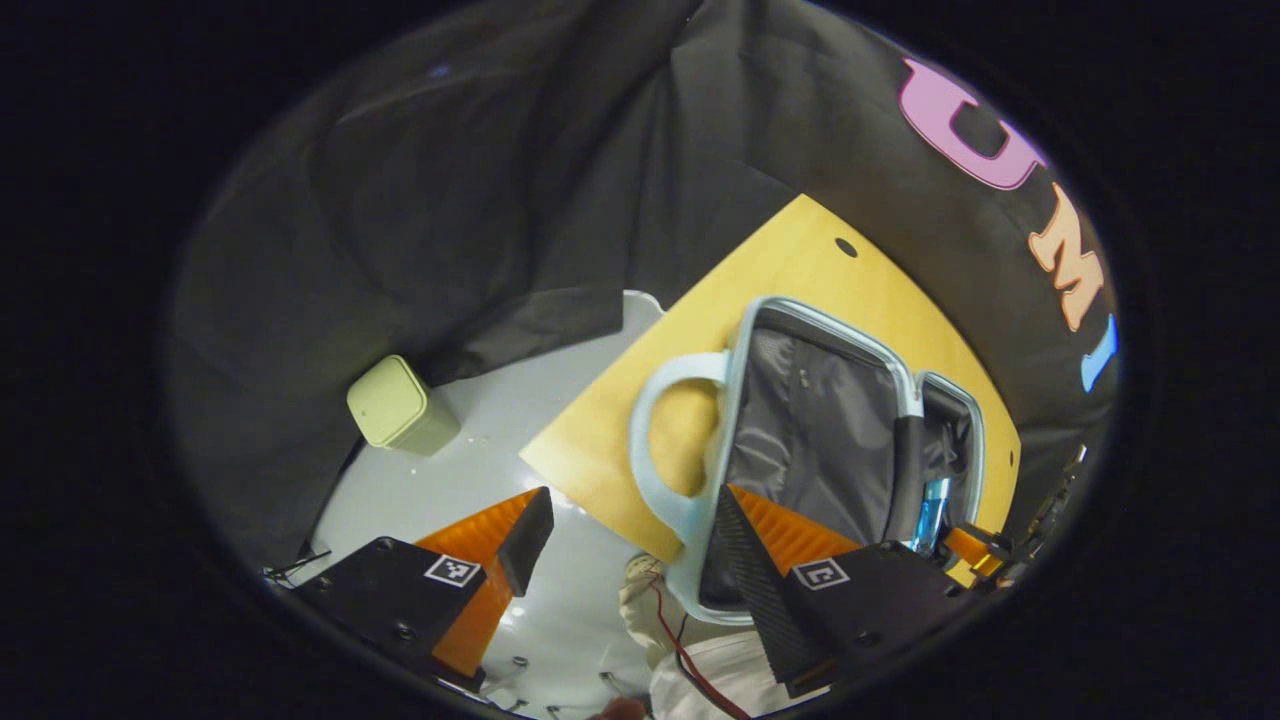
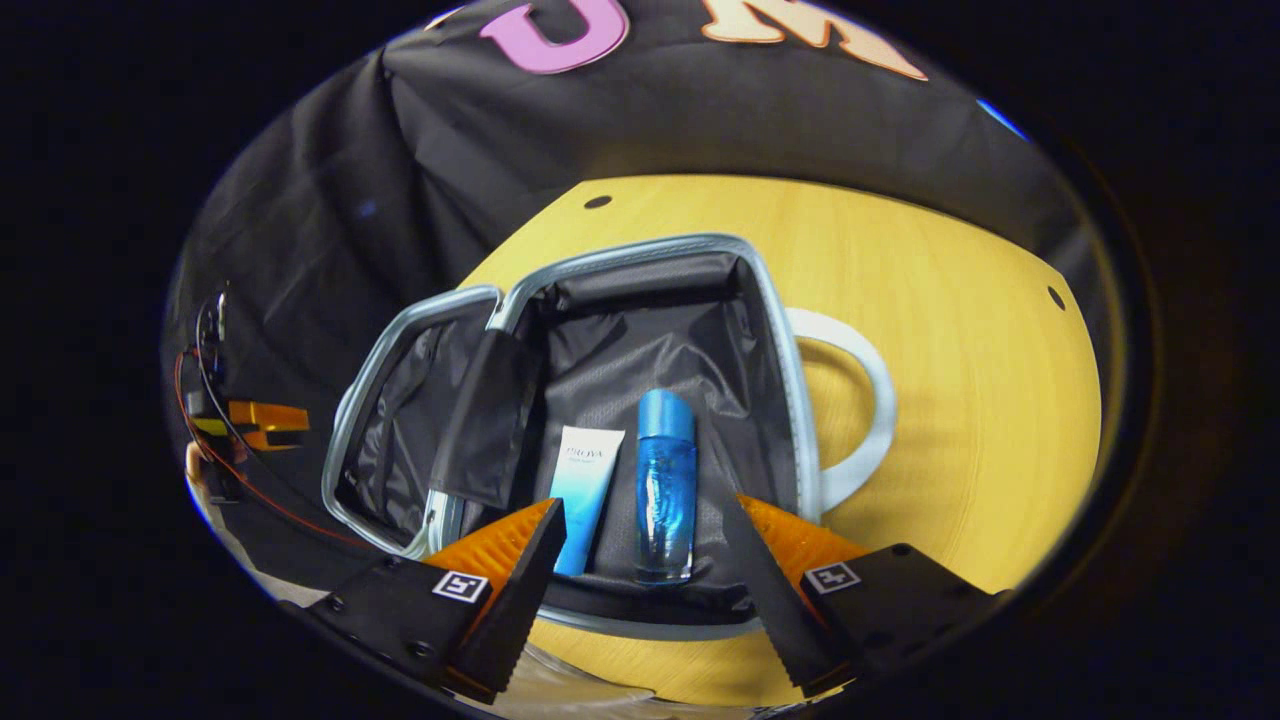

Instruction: First open the suitcase, pack the skin care products into it, and then close the suitcase.

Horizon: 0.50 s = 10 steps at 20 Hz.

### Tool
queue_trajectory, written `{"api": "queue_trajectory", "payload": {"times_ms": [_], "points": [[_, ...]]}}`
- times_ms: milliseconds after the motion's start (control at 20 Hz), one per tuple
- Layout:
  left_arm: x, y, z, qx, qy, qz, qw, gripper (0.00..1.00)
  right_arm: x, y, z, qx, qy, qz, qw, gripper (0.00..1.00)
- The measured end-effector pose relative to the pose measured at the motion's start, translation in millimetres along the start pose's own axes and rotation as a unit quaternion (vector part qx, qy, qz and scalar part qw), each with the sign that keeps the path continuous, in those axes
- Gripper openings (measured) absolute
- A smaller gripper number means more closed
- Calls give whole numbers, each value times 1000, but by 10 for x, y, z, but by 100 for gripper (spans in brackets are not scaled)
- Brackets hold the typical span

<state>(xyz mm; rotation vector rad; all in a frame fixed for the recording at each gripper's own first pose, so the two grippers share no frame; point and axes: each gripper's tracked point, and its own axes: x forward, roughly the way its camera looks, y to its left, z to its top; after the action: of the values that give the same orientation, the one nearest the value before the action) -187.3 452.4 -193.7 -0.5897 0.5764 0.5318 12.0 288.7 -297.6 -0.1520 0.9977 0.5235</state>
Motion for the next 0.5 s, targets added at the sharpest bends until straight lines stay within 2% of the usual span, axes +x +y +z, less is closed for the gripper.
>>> {"api": "queue_trajectory", "payload": {"times_ms": [50, 100, 200, 250, 300, 500], "points": [[64, 31, 17, -3, 3, -4, 1000, 97, -34, -57, 22, 7, -6, -6, 1000, 94], [130, 46, 45, -7, 6, -10, 1000, 97, -76, -116, 51, 13, -10, -14, 1000, 99], [253, 25, 72, -16, 15, -27, 999, 97, -164, -222, 111, 27, -25, -27, 999, 99], [323, 5, 72, -20, 22, -35, 999, 97, -221, -254, 149, 36, -34, -31, 998, 94], [405, -13, 67, -23, 27, -41, 999, 96, -275, -295, 192, 44, -43, -36, 997, 98], [607, -69, 37, -48, 54, -69, 995, 94, -488, -497, 251, 73, -67, -62, 993, 98]]}}
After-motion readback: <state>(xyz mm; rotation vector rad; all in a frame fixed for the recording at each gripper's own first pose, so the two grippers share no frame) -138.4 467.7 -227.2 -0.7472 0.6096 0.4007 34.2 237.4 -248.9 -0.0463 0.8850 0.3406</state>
